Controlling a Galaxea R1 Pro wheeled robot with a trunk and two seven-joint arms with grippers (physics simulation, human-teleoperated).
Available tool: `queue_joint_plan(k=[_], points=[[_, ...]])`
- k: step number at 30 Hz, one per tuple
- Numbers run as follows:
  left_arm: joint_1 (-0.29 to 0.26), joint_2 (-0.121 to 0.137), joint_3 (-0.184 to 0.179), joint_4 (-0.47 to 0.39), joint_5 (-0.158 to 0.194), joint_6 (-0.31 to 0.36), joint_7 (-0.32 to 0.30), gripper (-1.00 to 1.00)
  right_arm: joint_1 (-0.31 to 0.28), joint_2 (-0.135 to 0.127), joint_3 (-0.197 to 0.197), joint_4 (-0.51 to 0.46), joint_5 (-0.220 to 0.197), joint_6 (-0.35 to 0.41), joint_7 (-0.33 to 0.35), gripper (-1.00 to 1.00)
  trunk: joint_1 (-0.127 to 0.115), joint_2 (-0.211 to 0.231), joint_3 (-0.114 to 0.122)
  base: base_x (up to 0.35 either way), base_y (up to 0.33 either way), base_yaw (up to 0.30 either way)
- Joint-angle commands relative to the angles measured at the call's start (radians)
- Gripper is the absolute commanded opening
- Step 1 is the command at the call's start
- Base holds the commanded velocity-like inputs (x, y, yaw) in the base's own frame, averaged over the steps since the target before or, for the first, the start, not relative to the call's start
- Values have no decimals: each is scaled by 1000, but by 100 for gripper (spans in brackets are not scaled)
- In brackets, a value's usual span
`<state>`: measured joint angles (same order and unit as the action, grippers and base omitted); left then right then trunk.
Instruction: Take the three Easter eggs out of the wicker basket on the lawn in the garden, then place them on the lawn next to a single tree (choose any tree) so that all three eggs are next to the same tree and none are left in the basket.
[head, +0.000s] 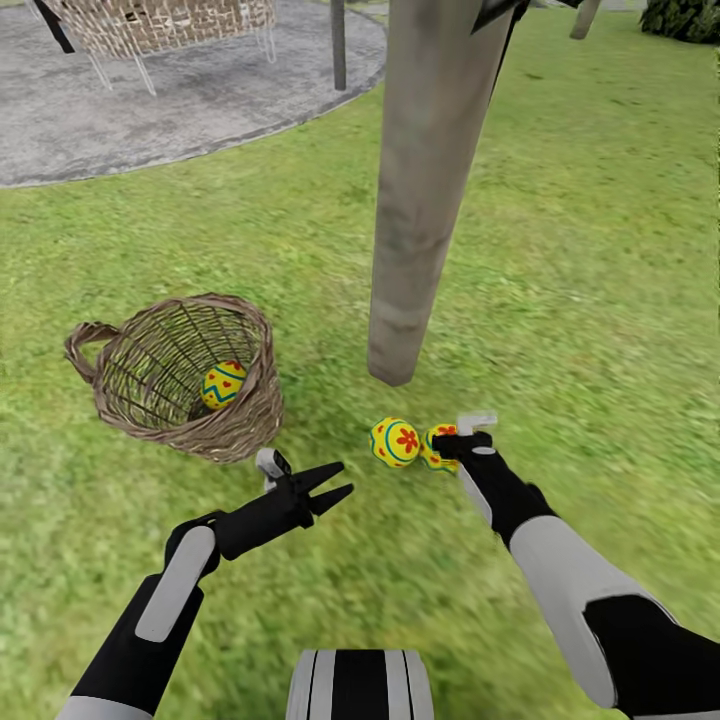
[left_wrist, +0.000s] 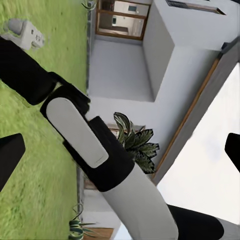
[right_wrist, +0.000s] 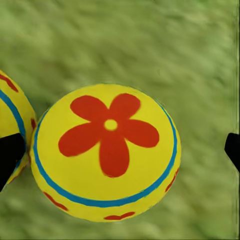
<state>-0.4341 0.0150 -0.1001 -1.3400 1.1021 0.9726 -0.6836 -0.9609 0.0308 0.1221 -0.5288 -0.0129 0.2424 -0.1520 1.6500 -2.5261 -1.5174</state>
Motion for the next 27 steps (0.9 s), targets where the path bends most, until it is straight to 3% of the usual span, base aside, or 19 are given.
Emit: queue_joint_plan(k=[1,4,5,7,10,16,22,27], points=[[0,1,0,-1,-1,0,1,100,3,-3,-2,-31,-2,38,0,100,0,0,4,0,0,0],[-4,4,1,-8,-1,0,47,100,4,-7,-31,-103,-2,139,2,100,-2,1,16,0,0,0],[-7,6,3,-12,0,0,85,100,5,-9,-81,-161,-2,223,16,100,-2,1,19,0,0,0],[-11,8,3,-15,1,2,111,100,28,-21,-138,-275,-2,381,100,100,-3,2,27,0,0,0],[-18,12,5,-17,1,12,114,100,52,-47,-157,-357,-3,544,255,100,-4,2,39,-22,2,0],[-19,32,10,-16,7,16,112,100,54,-48,-160,-365,-4,584,290,100,-7,4,62,-233,160,0],[-18,45,14,-16,13,3,95,100,55,-48,-160,-366,-6,586,291,100,-7,4,62,-13,12,0],[-18,45,14,-16,13,6,96,100,55,-48,-174,-367,-5,623,292,100,-7,4,62,0,238,0]])
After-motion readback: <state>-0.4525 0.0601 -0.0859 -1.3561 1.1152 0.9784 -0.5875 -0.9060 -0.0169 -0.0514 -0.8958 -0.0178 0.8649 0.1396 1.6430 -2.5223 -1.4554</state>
